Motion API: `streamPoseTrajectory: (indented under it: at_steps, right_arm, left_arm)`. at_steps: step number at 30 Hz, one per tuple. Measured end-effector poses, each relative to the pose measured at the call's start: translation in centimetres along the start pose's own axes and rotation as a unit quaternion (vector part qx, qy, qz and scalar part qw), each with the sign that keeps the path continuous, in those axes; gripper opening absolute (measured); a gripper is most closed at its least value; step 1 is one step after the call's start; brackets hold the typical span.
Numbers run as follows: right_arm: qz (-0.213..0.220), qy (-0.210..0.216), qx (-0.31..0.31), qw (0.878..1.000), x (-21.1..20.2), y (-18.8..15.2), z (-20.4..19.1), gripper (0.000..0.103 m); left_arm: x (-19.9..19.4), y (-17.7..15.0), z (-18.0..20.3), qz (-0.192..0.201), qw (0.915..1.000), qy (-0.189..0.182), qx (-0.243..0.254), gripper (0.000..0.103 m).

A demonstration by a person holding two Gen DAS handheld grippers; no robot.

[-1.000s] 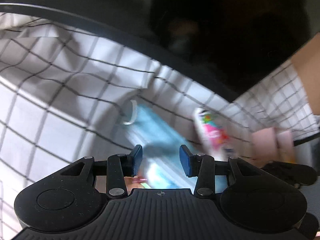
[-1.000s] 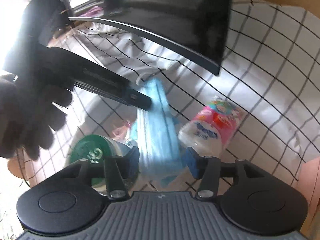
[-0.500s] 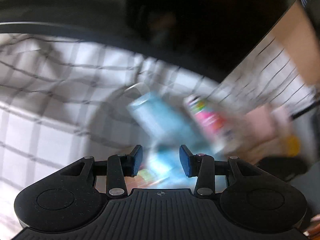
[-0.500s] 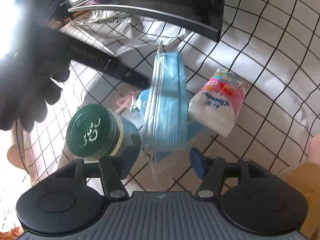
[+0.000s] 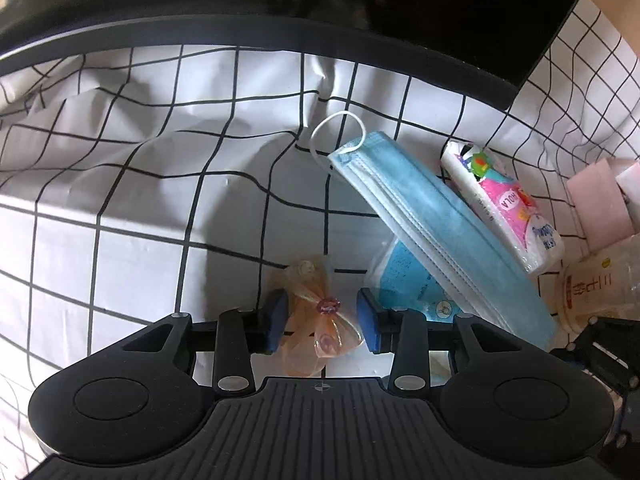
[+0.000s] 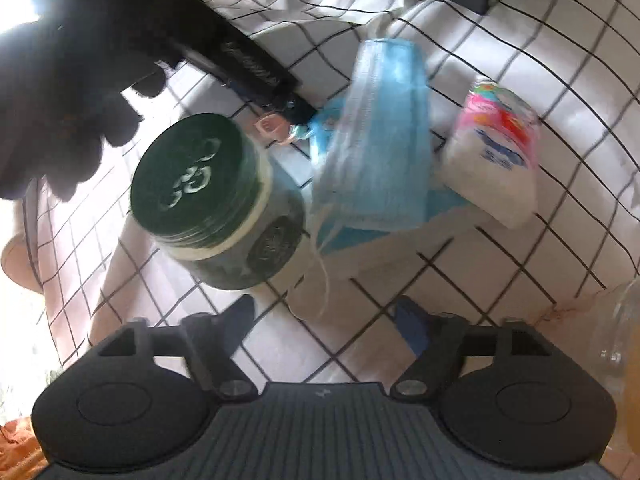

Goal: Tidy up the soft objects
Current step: 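Grasp the small clear tied bag with the left tool while the right tool grasps the blue face mask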

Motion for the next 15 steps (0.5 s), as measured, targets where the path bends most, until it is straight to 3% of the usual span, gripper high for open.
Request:
streamPoseTrajectory:
  at_steps: [7,10,12,15]
  right_arm:
    - [-0.019,0.022,-0.003,1.0,0.7,-0.1,-0.5,0.102]
    - [-0.027,0.033,0.01,0.999,0.7,0.1,-0.4,0.103]
    - [-0.031,0.04,0.022,0.998,0.6,0.4,-0.3,0.103]
    - [-0.052,0.043,0.013,0.998,0.7,0.4,-0.3,0.103]
  left_arm:
    - [0.3,0.0,0.4,0.004,1.0,0.007,-0.001,0.043]
    - [0.1,-0.3,0.0,0.014,0.9999,0.002,-0.009,0.042]
    - [0.0,-0.3,-0.8,0.018,0.9996,0.013,-0.016,0.02]
    - [-0.2,-0.6,-1.6,0.026,0.9992,0.01,-0.029,0.018]
Point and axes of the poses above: each gripper's, at about its wrist camera, not at the fingertips, and x roughly the way its jaws point, z to its right, y to its top, the point moved 10 cm from there along x, roughly the way its jaws point, and after that the axes turned 15 degrees about y, right-handed, at the moved point
